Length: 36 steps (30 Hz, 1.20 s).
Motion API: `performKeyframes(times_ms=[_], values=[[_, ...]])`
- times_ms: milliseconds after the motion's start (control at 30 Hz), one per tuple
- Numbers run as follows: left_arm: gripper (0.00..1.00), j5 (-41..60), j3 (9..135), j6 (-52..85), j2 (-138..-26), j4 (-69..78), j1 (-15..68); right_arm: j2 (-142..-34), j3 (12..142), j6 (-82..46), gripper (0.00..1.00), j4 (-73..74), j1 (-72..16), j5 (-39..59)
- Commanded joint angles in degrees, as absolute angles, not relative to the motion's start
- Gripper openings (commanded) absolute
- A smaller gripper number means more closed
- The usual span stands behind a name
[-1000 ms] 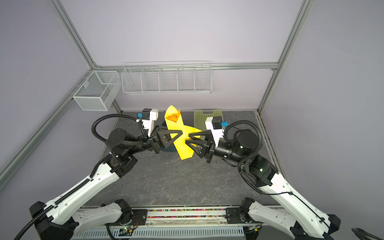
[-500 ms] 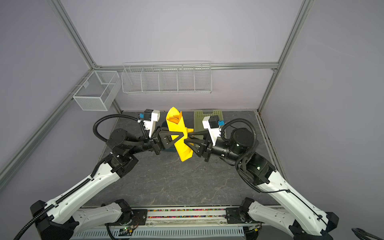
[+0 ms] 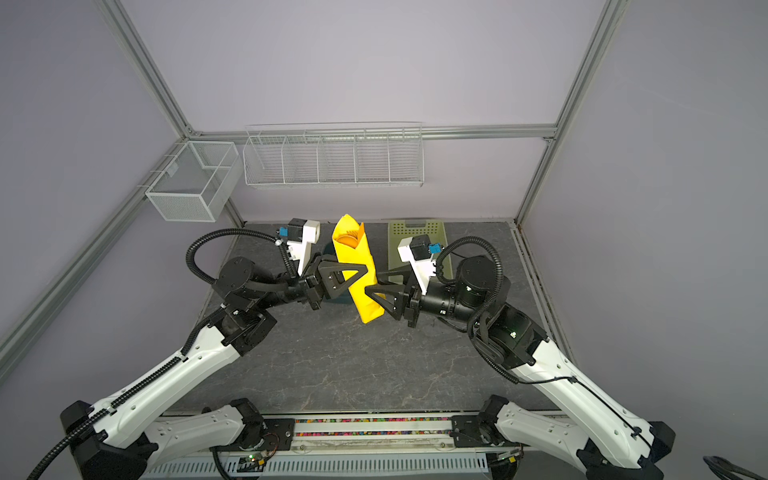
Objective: Place the utensils on the paper napkin and roll it up
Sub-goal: 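Press the flap against the bundle with the right gripper while the left holds it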
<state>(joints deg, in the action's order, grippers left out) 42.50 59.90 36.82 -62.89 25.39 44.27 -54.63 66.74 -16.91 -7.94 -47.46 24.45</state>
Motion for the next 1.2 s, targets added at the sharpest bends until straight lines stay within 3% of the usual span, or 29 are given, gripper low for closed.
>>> performKeyframes(times_ms=[0,767,1033,1167], values=[[0.08,42.8,61.7,36.56,-62.06,26.4,44.47,-54.99,65.92,-16.45,0.44,-8.02,-47.78,26.9],[0.08,44.03,61.79,38.75,-62.84,30.04,44.56,-57.06,65.74,-18.96,0.38,-4.68,-48.61,33.12],[0.09,43.25,62.05,38.33,-62.11,29.0,44.58,-57.42,65.74,-19.43,0.24,-4.48,-48.79,32.83],[0.15,41.59,61.96,36.45,-60.76,26.48,44.57,-56.8,65.92,-19.05,0.14,-4.97,-48.87,31.71]])
